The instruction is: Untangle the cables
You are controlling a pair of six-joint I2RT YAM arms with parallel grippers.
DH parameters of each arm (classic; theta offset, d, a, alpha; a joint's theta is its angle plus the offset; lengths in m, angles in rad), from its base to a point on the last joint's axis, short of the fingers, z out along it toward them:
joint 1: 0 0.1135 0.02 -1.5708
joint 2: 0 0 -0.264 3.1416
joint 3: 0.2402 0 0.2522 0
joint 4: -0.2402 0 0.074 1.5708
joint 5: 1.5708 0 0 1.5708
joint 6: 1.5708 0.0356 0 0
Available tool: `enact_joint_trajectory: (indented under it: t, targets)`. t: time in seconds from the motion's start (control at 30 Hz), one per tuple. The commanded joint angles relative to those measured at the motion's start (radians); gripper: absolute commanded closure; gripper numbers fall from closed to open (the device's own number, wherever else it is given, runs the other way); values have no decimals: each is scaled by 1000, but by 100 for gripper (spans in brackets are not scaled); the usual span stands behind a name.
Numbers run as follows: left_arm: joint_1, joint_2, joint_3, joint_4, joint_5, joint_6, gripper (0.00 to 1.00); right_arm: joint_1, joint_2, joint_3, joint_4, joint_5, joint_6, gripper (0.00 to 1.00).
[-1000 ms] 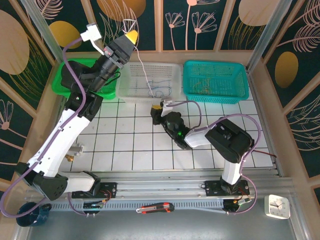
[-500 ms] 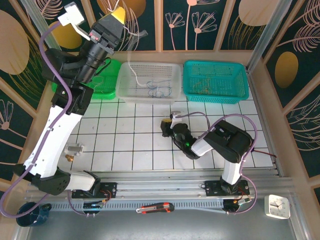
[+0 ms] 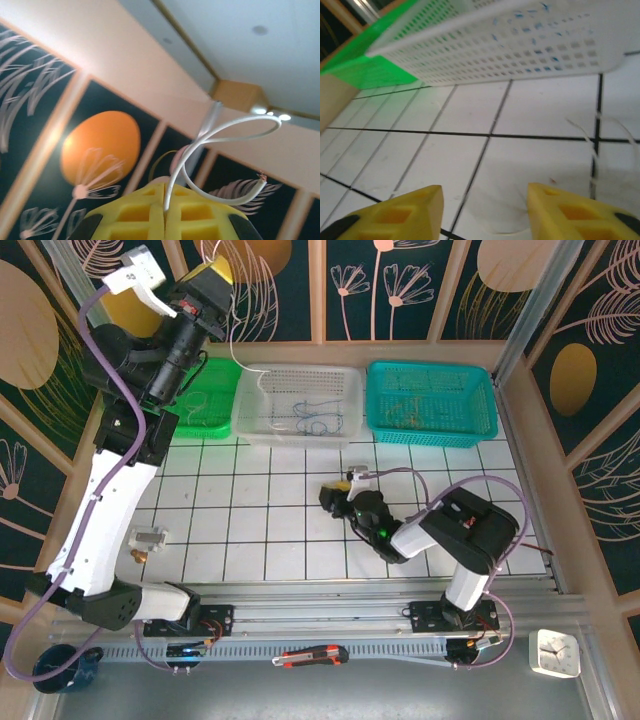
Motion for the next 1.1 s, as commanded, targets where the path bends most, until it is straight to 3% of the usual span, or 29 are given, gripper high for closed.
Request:
enact_joint_trajectory:
  t: [0.0,0.33,0.7,1.07]
  targets:
    - [40,-14,-47,-26,-72,92,100,-2,-88,-5,-33,-45,-11,47]
    - [159,40,-84,-34,-202,278,100,-1,-307,13,-239,-68,-43,41]
    - [317,215,-49,43,-260,331,100,-1,-529,-2,-447,-49,-53,39]
    - [426,484,42,10,-226,320,100,-3,-690,-43,-587,-18,-56,38]
